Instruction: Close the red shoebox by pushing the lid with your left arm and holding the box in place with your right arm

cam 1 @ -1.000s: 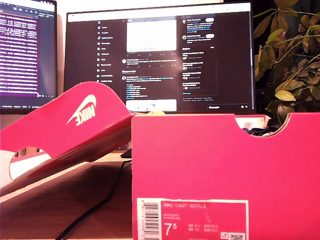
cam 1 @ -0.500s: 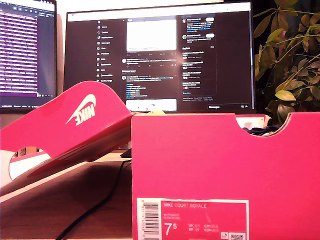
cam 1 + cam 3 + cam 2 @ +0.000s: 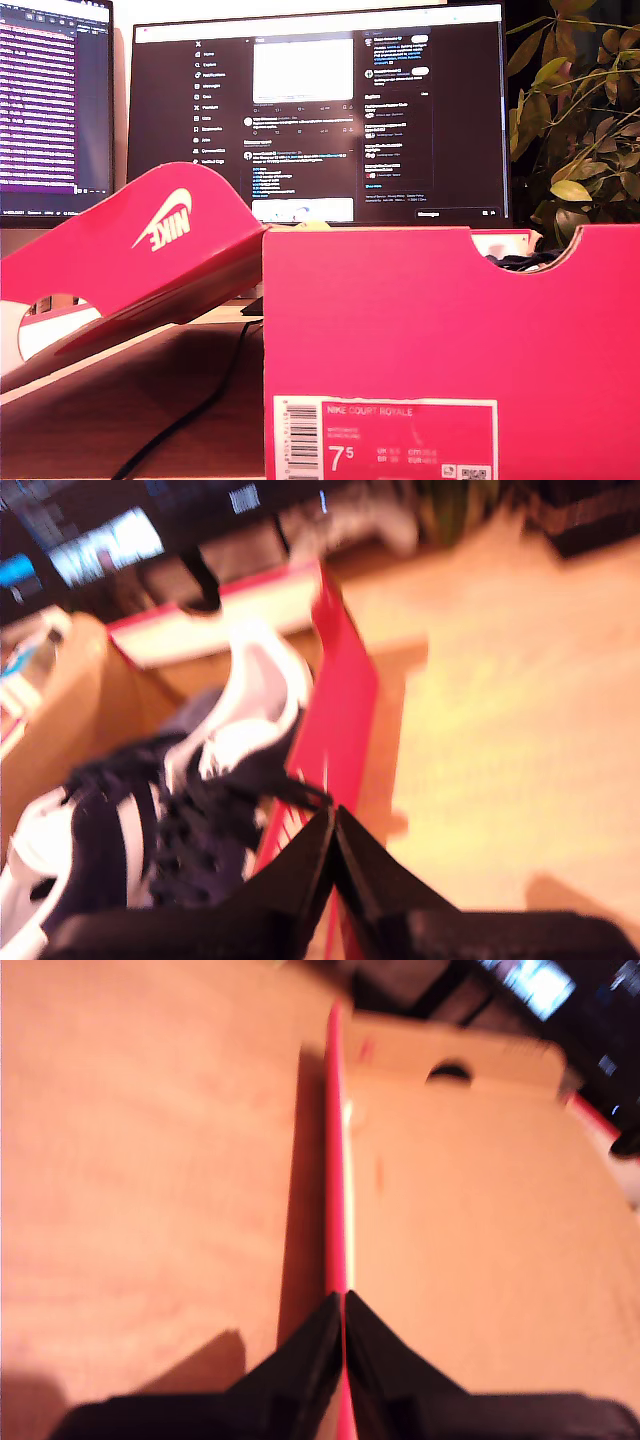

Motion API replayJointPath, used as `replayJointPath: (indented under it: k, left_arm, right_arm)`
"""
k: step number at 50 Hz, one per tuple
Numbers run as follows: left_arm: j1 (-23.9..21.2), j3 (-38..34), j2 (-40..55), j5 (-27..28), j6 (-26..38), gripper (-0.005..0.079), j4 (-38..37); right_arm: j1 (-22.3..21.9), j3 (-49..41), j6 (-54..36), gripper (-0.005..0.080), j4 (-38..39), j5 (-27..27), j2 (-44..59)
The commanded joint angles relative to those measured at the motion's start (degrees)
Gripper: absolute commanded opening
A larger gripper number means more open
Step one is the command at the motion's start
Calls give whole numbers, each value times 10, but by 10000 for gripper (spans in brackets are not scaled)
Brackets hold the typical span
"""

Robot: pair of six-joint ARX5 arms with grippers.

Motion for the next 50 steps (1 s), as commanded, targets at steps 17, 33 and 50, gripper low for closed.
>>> replayJointPath:
  k: [17, 33, 50]
  left_arm:
    - [83, 13, 146, 122, 4, -19, 87]
    - [89, 73, 330, 155, 91, -19, 107]
    - [75, 124, 514, 181, 119, -19, 137]
  right_arm:
    - [-83, 23, 1, -12, 71, -126, 156]
    - [-82, 27, -4, -12, 135, -178, 285]
    - [-81, 27, -4, -12, 152, -209, 339]
